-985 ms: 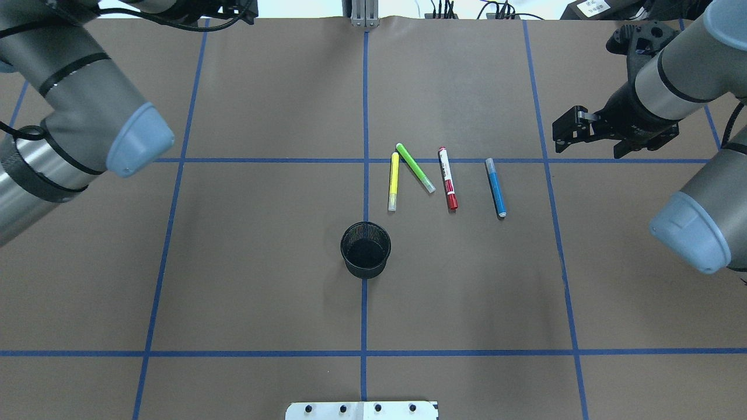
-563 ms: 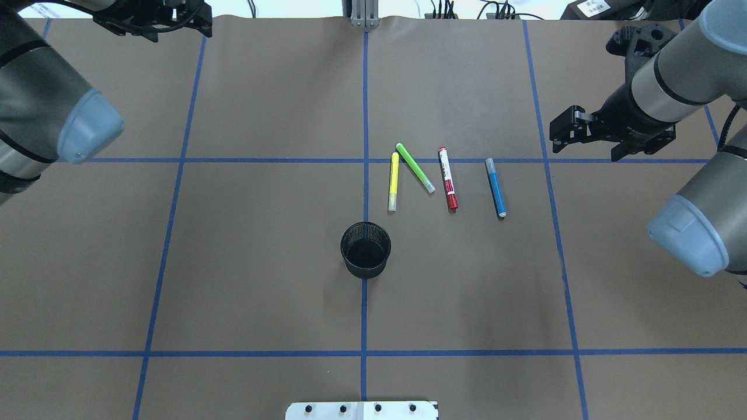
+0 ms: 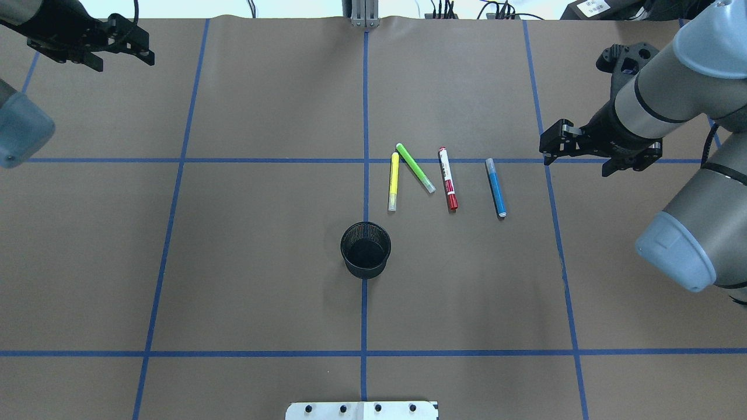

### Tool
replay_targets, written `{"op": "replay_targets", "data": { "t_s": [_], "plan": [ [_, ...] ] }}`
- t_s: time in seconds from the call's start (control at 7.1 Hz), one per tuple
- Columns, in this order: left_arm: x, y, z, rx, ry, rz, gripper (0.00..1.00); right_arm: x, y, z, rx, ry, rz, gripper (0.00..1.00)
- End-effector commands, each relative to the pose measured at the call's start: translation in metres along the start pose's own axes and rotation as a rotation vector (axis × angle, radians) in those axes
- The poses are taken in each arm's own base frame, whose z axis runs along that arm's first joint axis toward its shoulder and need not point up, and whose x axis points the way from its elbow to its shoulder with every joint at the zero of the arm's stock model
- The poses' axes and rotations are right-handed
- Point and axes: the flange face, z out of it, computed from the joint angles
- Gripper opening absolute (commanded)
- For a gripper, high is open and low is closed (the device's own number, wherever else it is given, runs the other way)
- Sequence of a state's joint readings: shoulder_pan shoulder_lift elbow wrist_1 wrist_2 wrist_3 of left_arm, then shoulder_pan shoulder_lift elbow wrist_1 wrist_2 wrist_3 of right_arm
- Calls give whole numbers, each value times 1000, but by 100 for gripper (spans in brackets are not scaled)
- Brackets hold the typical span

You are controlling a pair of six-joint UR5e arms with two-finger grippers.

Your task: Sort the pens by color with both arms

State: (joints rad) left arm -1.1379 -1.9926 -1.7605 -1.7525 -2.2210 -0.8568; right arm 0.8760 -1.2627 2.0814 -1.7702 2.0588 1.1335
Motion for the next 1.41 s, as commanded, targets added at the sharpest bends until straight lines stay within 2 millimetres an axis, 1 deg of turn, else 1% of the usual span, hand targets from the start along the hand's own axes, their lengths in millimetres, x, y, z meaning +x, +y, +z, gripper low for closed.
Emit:
{"op": "replay_targets", "data": {
  "t_s": [0.0, 0.14, 0.28, 0.42, 0.7, 0.84, 0.99, 1.13, 1.27],
  "plan": [
    [-47, 4, -4, -74, -10, -40, 99, -10, 15, 13, 3, 18, 64, 100],
    [-68, 4, -9, -108, -21, -33, 99, -23, 30, 10, 10, 5, 29, 100],
    [-92, 8, -9, -122, -34, -4, 99, -23, 43, -3, 20, -17, 7, 100],
    [-117, 12, -9, -127, -50, 20, 99, -17, 53, -5, 5, 23, 13, 100],
    [-165, 14, -21, -138, -86, 52, 99, -16, 63, 5, 2, 61, -8, 100],
    [-182, 12, -30, -168, -111, 72, 99, -18, 71, 13, 5, 76, -31, 100],
    [-201, 9, -43, -191, -132, 83, 99, -24, 77, 13, 22, 76, -65, 100],
    [-206, 7, -48, -198, -139, 86, 99, -18, 75, 7, 25, 77, -127, 100],
    [-206, 7, -48, -200, -138, 85, 99, 10, 49, 1, 31, 122, -209, 100]
  ]
}}
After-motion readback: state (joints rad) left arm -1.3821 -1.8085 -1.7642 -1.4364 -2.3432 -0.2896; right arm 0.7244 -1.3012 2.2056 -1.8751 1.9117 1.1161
